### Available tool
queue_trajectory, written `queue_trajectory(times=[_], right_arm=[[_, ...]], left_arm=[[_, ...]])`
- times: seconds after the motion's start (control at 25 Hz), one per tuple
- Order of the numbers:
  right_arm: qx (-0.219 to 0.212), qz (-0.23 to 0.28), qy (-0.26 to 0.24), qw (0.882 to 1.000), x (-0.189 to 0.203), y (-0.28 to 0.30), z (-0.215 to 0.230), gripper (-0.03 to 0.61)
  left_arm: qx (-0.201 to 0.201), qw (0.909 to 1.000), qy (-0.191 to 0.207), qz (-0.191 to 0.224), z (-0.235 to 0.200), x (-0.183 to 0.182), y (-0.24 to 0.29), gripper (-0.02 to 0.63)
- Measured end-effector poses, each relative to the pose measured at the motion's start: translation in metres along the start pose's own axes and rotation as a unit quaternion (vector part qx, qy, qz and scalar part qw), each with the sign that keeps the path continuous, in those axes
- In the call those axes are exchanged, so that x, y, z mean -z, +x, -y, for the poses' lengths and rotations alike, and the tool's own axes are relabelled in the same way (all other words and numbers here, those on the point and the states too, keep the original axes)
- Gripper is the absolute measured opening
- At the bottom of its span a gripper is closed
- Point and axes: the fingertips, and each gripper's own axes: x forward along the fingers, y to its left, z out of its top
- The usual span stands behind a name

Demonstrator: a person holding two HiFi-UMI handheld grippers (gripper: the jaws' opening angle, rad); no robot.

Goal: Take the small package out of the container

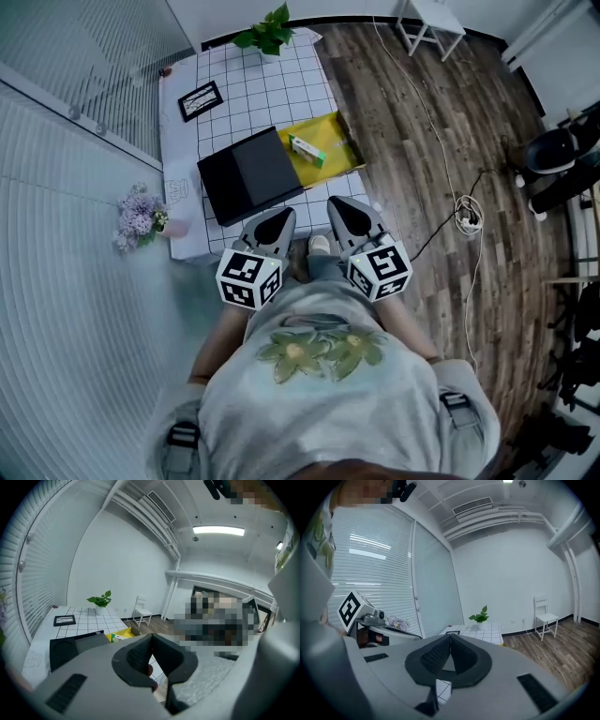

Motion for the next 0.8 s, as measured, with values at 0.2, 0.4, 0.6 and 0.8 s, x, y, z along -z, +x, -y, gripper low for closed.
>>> queue_trajectory(times=[0.2, 0.4, 0.6, 0.8], right_arm=[[-0.017, -0.006, -0.004, 1.0, -0.007, 0.022, 0.019, 0.007], [-0.028, -0.004, -0.009, 1.0, -0.014, 0.043, 0.031, 0.008], [-0.039, -0.012, -0.013, 0.999, -0.015, 0.063, 0.044, 0.008], [-0.047, -0.026, -0.013, 0.998, -0.01, 0.081, 0.055, 0.008]], left_arm=[[-0.01, 0.9999, -0.003, -0.001, -0.011, -0.011, 0.02, 0.006], [-0.02, 0.9998, -0.007, -0.002, -0.024, -0.019, 0.035, 0.006], [-0.032, 0.9994, -0.014, -0.006, -0.04, -0.023, 0.049, 0.006], [-0.041, 0.9989, -0.024, -0.007, -0.053, -0.025, 0.061, 0.006]])
